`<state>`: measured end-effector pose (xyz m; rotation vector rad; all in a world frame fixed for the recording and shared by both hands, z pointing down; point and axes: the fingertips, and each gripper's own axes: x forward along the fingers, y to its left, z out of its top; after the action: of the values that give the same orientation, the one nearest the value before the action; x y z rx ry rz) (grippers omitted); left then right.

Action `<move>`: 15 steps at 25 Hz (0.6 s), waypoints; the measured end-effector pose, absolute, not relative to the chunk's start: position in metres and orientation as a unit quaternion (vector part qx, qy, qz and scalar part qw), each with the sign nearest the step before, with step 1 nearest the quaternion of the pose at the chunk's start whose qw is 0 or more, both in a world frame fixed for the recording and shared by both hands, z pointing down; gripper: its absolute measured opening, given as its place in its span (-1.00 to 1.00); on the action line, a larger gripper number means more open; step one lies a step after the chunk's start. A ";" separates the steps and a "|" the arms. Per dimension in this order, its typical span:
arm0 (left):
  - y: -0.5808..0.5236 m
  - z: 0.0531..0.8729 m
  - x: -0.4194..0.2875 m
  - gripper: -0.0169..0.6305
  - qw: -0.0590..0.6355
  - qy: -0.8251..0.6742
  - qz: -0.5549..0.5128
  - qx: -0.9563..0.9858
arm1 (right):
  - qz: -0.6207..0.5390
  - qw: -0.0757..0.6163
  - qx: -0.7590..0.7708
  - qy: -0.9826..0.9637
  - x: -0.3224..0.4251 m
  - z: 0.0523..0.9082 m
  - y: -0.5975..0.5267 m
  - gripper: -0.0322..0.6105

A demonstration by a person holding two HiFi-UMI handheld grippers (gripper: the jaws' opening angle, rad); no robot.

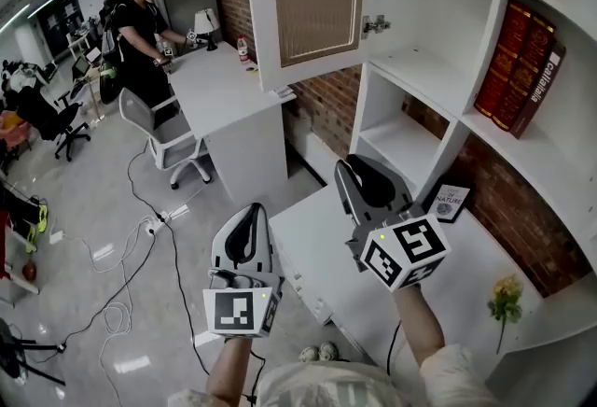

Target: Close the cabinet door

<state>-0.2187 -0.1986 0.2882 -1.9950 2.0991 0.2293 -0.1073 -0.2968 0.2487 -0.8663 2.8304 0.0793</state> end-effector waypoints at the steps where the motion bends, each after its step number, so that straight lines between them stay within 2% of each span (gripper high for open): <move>1: -0.198 0.284 -0.222 -0.91 0.124 0.719 0.077 -0.679 | 0.030 0.095 -0.282 0.954 -0.121 0.237 -0.301 -0.51; 2: -0.198 0.281 -0.226 -0.91 0.131 0.721 0.073 -0.676 | 0.034 0.100 -0.276 0.955 -0.136 0.225 -0.307 -0.33; 6: -0.207 0.271 -0.242 -0.91 0.143 0.730 0.070 -0.665 | 0.071 0.104 -0.301 0.945 -0.194 0.186 -0.338 -0.19; 15: -0.201 0.273 -0.257 -0.91 0.143 0.743 0.068 -0.650 | 0.129 0.076 -0.439 0.886 -0.285 0.145 -0.411 -0.19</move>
<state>-0.2569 -0.2006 0.2726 -1.8748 2.1438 0.1963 -0.2855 -0.4108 0.1449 -1.3163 2.6559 0.3866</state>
